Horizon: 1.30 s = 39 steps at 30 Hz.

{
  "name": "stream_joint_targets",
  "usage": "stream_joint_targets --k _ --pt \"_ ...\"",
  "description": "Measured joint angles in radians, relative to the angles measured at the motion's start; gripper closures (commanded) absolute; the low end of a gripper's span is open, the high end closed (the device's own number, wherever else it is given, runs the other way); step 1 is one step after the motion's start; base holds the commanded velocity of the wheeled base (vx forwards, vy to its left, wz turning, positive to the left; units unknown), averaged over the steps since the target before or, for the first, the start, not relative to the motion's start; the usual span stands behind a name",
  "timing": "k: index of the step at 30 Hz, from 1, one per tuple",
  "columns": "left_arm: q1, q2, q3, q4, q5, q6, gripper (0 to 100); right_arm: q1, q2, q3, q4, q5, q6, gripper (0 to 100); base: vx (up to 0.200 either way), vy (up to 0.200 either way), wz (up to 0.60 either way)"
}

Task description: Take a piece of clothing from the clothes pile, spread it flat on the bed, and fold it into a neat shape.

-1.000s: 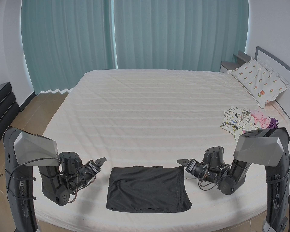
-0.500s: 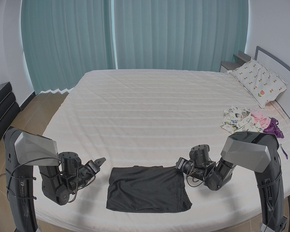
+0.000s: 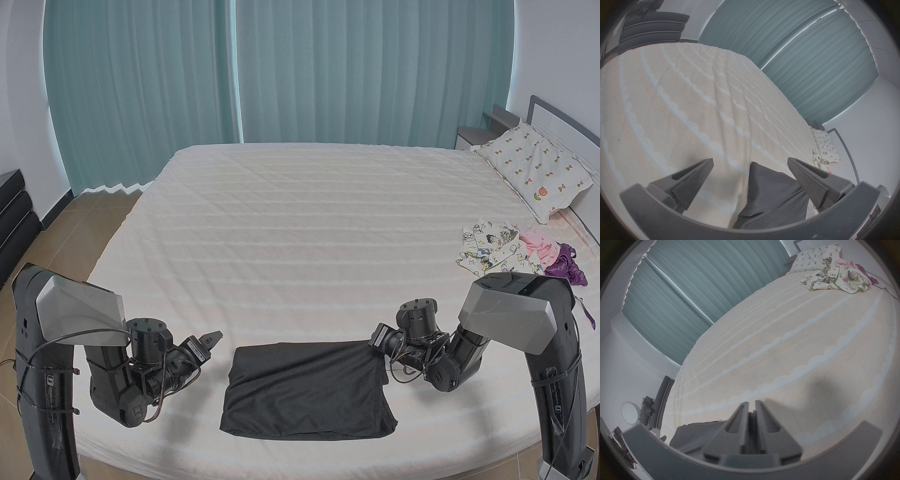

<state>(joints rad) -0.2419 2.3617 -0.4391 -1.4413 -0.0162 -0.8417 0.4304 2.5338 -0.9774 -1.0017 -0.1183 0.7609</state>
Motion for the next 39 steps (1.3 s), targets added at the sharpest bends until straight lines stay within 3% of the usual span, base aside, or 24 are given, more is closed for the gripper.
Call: stream_joint_targets --k 9,24,39 --pt "-0.013 0.006 0.005 -0.001 0.001 0.003 0 -0.007 -0.038 0.067 -0.038 0.015 -0.01 0 0.0 0.0 0.0" --pt "-0.031 0.011 0.008 0.0 0.022 0.003 0 0.056 -0.194 0.433 -0.181 0.185 -0.061 0 -0.16 0.0 0.0" --pt "-0.033 0.024 0.001 0.0 0.024 0.003 0 0.147 -0.169 0.453 -0.183 0.179 -0.12 0 0.0 0.0 0.0"
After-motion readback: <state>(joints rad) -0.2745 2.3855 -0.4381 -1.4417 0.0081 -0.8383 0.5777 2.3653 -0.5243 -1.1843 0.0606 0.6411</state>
